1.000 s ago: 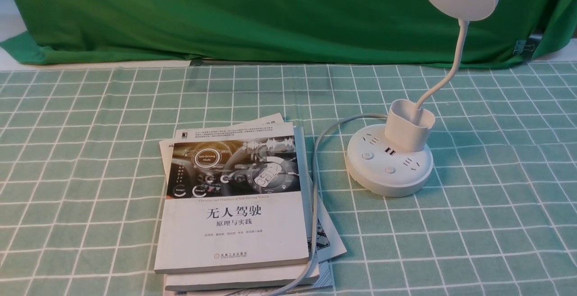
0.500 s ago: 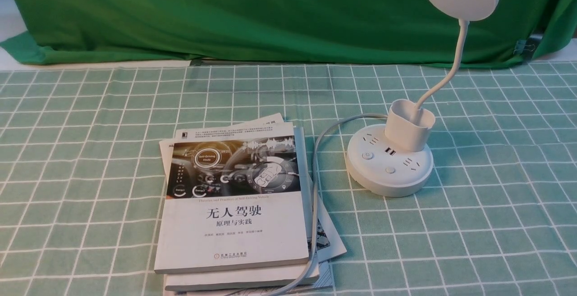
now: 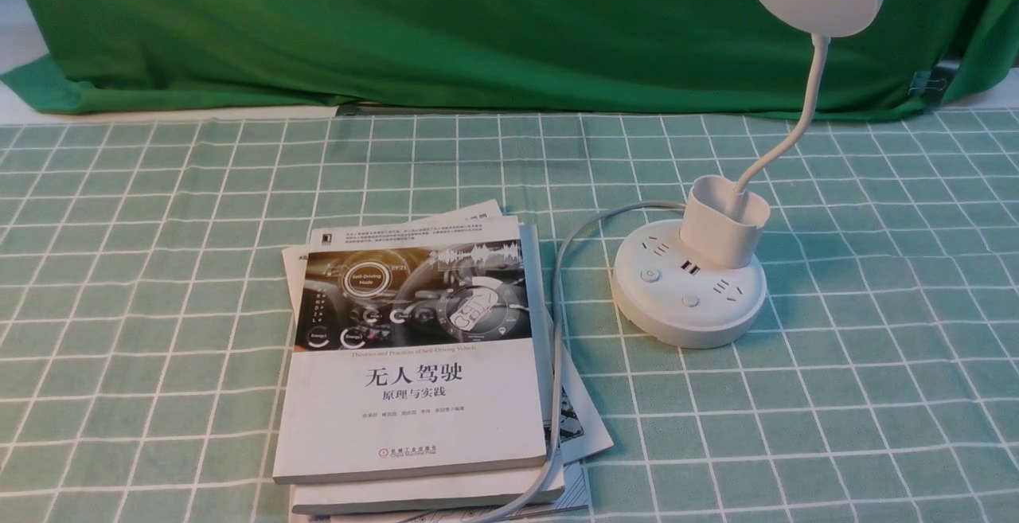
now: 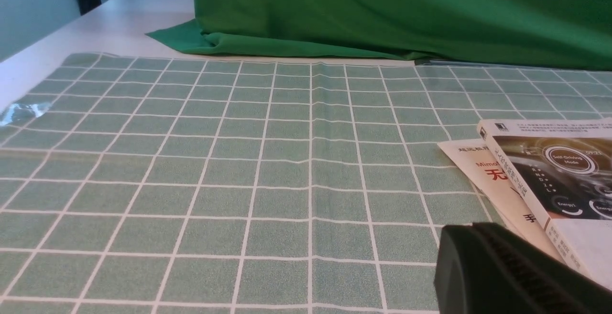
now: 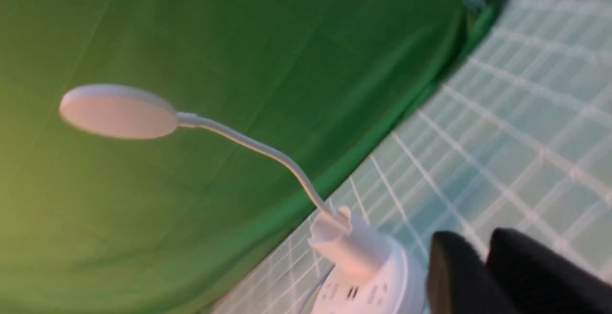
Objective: Turn on the table lamp.
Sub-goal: 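Press the button on the base of the white desk lamp with the right gripper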
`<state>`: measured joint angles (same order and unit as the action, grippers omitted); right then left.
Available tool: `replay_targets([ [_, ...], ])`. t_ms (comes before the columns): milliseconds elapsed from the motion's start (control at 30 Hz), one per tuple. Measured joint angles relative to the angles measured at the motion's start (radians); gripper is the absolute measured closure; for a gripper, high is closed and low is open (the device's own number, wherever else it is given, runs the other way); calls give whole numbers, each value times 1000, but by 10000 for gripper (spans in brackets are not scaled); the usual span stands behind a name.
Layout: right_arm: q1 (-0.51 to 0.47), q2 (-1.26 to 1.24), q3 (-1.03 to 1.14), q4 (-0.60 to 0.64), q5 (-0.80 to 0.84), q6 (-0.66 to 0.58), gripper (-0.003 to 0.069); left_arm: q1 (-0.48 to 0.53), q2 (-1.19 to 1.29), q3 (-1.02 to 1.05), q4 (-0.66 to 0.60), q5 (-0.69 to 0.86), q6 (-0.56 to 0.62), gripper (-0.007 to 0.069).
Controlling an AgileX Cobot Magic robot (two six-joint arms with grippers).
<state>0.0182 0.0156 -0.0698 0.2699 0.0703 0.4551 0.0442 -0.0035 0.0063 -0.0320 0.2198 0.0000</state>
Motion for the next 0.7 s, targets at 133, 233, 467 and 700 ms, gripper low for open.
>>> replay_targets([
  [133,0,125,-227,-1,77,-372,629,0,0,0,0,0,0,603],
  [233,0,321,-465,-1,276,-651,630,0,0,0,0,0,0,603],
  [467,131,691,-819,-1,657,-880,630,0,0,0,0,0,0,603],
  [700,340,923,-855,-2,650,-971,630,0,0,0,0,0,0,603],
])
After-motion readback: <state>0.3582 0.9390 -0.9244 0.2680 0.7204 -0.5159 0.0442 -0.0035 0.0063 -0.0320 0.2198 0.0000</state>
